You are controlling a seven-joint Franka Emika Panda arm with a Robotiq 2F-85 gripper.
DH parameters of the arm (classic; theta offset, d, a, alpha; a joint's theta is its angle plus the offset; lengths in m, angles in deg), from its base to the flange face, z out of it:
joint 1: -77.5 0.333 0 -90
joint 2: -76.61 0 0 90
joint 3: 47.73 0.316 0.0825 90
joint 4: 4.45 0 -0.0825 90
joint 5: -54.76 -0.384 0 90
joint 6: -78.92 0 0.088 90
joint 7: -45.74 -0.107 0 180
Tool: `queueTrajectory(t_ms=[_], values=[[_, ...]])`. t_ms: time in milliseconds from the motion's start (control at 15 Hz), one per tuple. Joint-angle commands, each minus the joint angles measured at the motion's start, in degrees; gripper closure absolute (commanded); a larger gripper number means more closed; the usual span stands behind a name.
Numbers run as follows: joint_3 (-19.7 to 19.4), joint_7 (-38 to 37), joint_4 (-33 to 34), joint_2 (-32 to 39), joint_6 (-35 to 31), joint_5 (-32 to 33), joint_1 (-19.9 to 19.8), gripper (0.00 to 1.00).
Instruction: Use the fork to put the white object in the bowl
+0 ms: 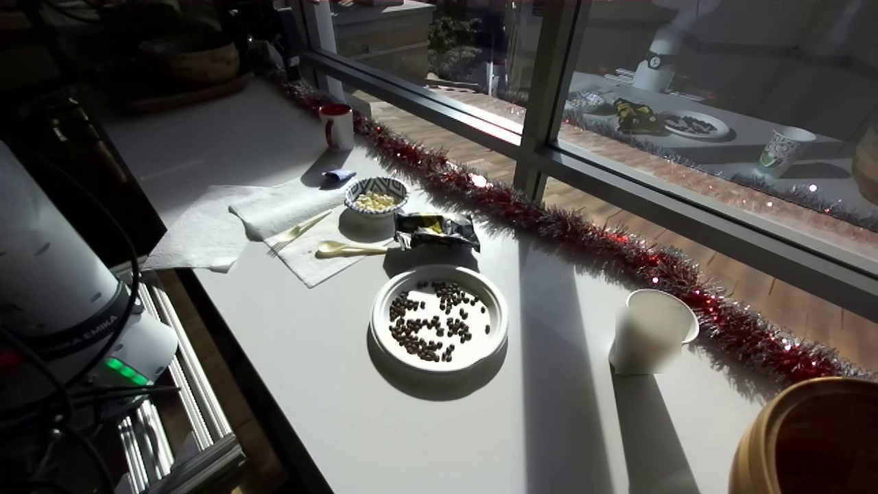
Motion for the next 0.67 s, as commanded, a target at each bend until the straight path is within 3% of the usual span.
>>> queueTrajectory(t_ms=[0,600], values=[[-3.4,2.5,-2.2,2.0,3.6,-2.0,0.1,0.0],[-10.2,8.8,-9.0,9.0,7.5,-6.9,-1.5,0.0]])
